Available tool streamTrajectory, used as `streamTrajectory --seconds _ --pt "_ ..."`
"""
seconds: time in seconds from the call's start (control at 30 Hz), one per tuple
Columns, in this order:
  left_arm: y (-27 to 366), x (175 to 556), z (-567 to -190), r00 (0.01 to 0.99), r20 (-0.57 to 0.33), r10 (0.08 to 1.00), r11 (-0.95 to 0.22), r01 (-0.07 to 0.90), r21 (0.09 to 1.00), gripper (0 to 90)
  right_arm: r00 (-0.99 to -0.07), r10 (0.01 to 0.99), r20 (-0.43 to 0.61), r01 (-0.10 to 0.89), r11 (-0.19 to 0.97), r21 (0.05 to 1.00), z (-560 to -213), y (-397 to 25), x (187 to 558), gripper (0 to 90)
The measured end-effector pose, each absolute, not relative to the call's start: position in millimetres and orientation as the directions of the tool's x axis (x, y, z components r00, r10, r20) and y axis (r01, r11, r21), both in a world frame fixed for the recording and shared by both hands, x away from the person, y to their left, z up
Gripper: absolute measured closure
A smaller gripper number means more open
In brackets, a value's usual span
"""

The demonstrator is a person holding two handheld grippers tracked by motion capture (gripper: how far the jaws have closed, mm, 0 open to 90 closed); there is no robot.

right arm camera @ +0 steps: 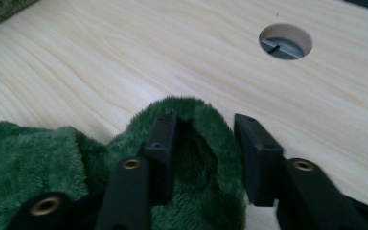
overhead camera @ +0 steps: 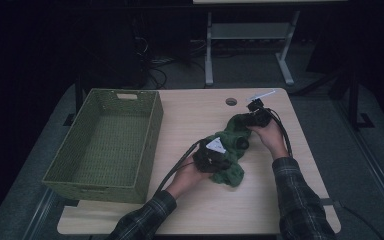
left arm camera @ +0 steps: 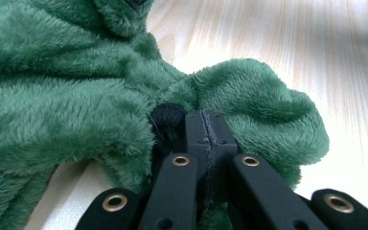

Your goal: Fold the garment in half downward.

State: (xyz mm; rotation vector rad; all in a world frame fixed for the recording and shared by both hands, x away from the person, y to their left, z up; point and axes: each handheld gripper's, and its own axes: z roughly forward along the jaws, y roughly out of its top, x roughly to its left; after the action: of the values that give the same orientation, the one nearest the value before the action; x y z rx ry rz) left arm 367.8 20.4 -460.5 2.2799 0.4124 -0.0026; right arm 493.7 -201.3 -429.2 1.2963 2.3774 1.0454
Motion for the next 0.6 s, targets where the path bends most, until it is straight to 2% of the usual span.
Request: streamTrajectory --seconds 0.1,0.17,0.4,0.6 --pt "20 368 -460 0.947 -0.132 0.294 -0.627 0.295 0.721 90.0 -0.582 0.804 0.123 0.639 0.358 0.680 -432 -201 494 79.3" --pt "20 368 -460 0.946 -0.133 0.295 -0.627 0.297 0.720 89.9 -0.592 0.796 0.125 0.632 0.362 0.685 -432 -201 492 84.6" --pt "19 367 -461 0.946 -0.125 0.298 -0.627 0.293 0.721 90.0 -0.622 0.773 0.128 0.591 0.356 0.723 -411 -204 481 86.8" --pt "19 367 -460 0.949 -0.108 0.295 -0.636 0.280 0.720 90.0 -0.673 0.731 0.111 0.516 0.356 0.779 -384 -203 462 87.2"
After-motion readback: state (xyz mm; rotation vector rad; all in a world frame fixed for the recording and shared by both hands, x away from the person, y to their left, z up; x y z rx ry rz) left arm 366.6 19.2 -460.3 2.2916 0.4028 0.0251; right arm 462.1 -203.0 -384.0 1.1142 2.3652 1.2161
